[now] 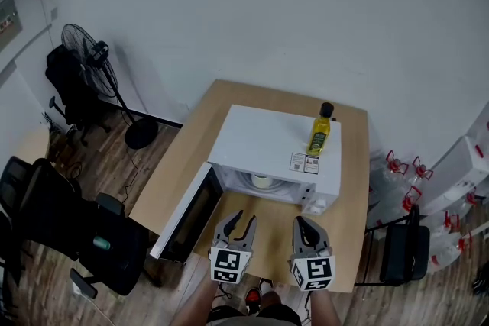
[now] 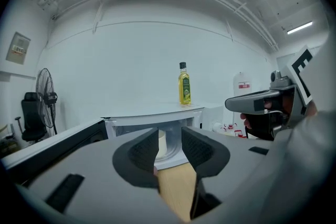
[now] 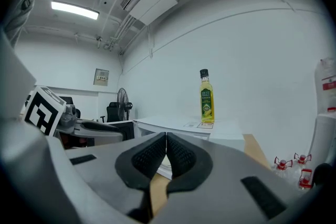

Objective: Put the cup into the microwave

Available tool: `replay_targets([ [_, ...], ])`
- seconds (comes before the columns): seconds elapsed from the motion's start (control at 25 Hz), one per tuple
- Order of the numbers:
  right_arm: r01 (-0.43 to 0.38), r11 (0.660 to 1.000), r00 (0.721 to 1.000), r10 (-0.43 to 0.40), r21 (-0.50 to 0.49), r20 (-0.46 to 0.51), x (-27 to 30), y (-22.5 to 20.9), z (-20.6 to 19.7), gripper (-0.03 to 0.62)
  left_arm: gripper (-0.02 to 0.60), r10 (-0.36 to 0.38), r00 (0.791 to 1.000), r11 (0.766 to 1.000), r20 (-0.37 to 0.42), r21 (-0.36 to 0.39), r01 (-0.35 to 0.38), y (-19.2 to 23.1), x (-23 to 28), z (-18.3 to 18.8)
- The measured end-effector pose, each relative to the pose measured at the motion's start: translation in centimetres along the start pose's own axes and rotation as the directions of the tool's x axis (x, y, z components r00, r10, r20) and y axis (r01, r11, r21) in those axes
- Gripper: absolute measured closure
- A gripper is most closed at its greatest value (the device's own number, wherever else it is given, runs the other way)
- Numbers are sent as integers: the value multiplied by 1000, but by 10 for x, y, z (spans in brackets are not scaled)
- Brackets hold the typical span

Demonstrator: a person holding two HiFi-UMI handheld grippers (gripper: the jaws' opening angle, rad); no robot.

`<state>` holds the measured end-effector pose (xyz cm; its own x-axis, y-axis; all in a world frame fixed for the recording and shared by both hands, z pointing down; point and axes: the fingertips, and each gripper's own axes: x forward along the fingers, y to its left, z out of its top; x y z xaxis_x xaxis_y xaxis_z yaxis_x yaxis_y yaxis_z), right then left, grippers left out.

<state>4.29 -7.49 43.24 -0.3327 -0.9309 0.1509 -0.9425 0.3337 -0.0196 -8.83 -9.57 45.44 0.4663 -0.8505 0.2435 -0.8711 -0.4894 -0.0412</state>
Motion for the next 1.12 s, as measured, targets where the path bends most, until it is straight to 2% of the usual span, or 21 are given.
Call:
replay_targets([
  [0.2,6,1000,1000,-5,-14,21,-24,15,7,576,462,1,1000,1000,13,30,-2,-7,-32,6],
  [0.68,-3,1000,1000,4,-15,30,-69,50,1,576,537,1,1000,1000,6,27,-1,-20,-99,1],
  [1.12,-4,1000,999,4,-2,47,-82,63,2,576,548,11,1000,999,27,30,-12,-20,-118,6],
])
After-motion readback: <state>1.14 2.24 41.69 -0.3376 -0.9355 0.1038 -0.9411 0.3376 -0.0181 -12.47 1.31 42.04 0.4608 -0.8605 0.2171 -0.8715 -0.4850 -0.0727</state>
